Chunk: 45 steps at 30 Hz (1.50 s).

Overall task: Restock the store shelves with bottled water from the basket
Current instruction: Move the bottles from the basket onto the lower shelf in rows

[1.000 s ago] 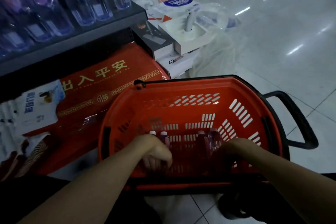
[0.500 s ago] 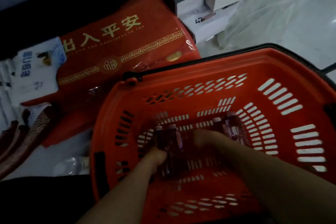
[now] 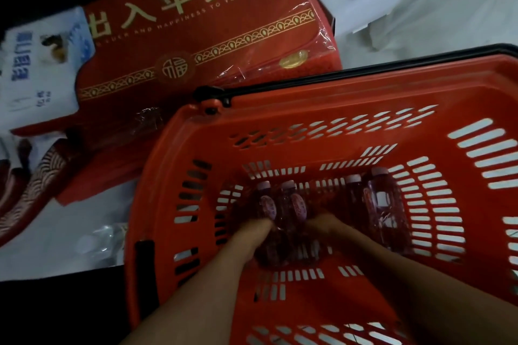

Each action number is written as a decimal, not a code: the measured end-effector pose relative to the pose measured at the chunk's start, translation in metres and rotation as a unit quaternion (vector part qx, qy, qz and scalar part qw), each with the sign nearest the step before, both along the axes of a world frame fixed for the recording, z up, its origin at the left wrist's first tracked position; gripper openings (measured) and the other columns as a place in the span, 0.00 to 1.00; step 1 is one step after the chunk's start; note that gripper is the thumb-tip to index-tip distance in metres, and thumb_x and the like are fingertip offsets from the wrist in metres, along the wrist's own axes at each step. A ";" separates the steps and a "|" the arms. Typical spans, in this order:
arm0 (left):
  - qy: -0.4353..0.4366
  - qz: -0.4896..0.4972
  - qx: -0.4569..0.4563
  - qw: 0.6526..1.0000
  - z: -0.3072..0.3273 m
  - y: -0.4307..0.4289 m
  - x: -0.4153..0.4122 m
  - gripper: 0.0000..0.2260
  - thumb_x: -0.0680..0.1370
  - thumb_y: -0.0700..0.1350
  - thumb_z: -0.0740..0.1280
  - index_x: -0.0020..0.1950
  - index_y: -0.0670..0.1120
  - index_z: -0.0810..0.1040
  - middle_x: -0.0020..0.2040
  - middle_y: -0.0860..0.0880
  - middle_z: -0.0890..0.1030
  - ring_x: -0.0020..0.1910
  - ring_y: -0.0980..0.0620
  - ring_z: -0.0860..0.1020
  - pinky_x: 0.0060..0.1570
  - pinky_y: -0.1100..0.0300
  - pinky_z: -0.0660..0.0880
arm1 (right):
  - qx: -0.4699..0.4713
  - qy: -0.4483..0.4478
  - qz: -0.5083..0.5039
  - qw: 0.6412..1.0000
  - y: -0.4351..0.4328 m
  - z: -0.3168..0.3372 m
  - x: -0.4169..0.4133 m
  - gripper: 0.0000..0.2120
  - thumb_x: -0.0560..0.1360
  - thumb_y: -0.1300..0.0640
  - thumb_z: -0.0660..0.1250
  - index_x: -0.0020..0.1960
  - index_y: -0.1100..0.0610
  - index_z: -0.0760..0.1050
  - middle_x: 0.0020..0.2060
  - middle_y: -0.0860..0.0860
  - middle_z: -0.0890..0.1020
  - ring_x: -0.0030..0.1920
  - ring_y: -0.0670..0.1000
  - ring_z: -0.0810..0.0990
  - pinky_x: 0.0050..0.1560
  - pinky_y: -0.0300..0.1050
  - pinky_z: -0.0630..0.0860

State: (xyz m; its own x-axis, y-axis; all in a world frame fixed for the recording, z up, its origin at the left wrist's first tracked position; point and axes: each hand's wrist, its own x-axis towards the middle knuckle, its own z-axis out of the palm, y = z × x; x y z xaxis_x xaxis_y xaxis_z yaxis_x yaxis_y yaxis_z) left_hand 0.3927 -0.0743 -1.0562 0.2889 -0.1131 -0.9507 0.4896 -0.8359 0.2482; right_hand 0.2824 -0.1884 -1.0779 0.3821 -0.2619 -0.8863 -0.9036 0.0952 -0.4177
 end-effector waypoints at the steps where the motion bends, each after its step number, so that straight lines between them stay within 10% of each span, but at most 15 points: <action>1: -0.004 -0.005 -0.004 1.000 -0.001 0.001 -0.002 0.17 0.79 0.44 0.64 0.68 0.47 0.73 0.57 0.48 0.79 0.53 0.51 0.76 0.45 0.58 0.71 | -0.001 -0.012 0.011 1.000 -0.002 -0.002 -0.004 0.14 0.76 0.57 0.70 0.60 0.62 0.78 0.57 0.60 0.82 0.57 0.59 0.82 0.59 0.55 0.79; 6: 0.022 -0.027 0.019 0.999 -0.007 0.004 -0.004 0.27 0.76 0.39 0.69 0.73 0.48 0.67 0.68 0.46 0.74 0.67 0.46 0.72 0.65 0.44 0.72 | -0.029 -0.056 0.000 0.998 -0.008 -0.012 -0.012 0.12 0.79 0.63 0.65 0.62 0.60 0.74 0.52 0.52 0.79 0.52 0.51 0.80 0.48 0.38 0.78; 14: 0.036 -0.055 -0.018 0.998 -0.011 -0.001 -0.012 0.25 0.75 0.43 0.73 0.70 0.50 0.70 0.66 0.47 0.77 0.66 0.46 0.74 0.64 0.45 0.74 | -0.012 -0.061 0.017 0.998 -0.013 -0.008 -0.012 0.14 0.80 0.62 0.63 0.65 0.57 0.72 0.56 0.53 0.77 0.55 0.50 0.76 0.40 0.31 0.72; 22: 0.017 -0.103 -0.036 0.994 0.004 -0.007 -0.004 0.21 0.75 0.39 0.72 0.67 0.49 0.73 0.61 0.49 0.79 0.58 0.49 0.77 0.50 0.52 0.77 | 0.086 -0.058 0.039 0.994 -0.034 0.032 -0.017 0.11 0.77 0.65 0.66 0.57 0.53 0.75 0.52 0.56 0.79 0.52 0.56 0.81 0.51 0.54 0.81; 30: -0.040 -0.137 -0.139 0.980 0.076 -0.005 0.010 0.14 0.74 0.37 0.73 0.58 0.46 0.78 0.47 0.47 0.84 0.45 0.49 0.83 0.41 0.50 0.83 | 0.048 -0.091 0.100 0.990 -0.049 0.123 -0.021 0.13 0.78 0.64 0.66 0.62 0.60 0.76 0.57 0.57 0.80 0.51 0.54 0.82 0.58 0.48 0.79; 35: -0.069 -0.132 -0.232 0.961 0.136 0.005 0.024 0.13 0.73 0.32 0.71 0.53 0.46 0.80 0.50 0.45 0.84 0.54 0.45 0.81 0.57 0.47 0.76 | 0.133 -0.177 0.022 0.975 -0.055 0.163 -0.024 0.18 0.76 0.69 0.67 0.63 0.57 0.74 0.56 0.56 0.83 0.54 0.53 0.82 0.52 0.52 0.79; 45: -0.155 -0.124 -0.375 0.906 0.280 0.027 0.092 0.23 0.74 0.34 0.72 0.65 0.50 0.73 0.59 0.47 0.82 0.61 0.44 0.79 0.60 0.35 0.73 | -0.020 -0.384 -0.025 0.923 -0.023 0.304 0.028 0.22 0.75 0.66 0.70 0.64 0.48 0.74 0.57 0.52 0.82 0.57 0.54 0.82 0.56 0.60 0.79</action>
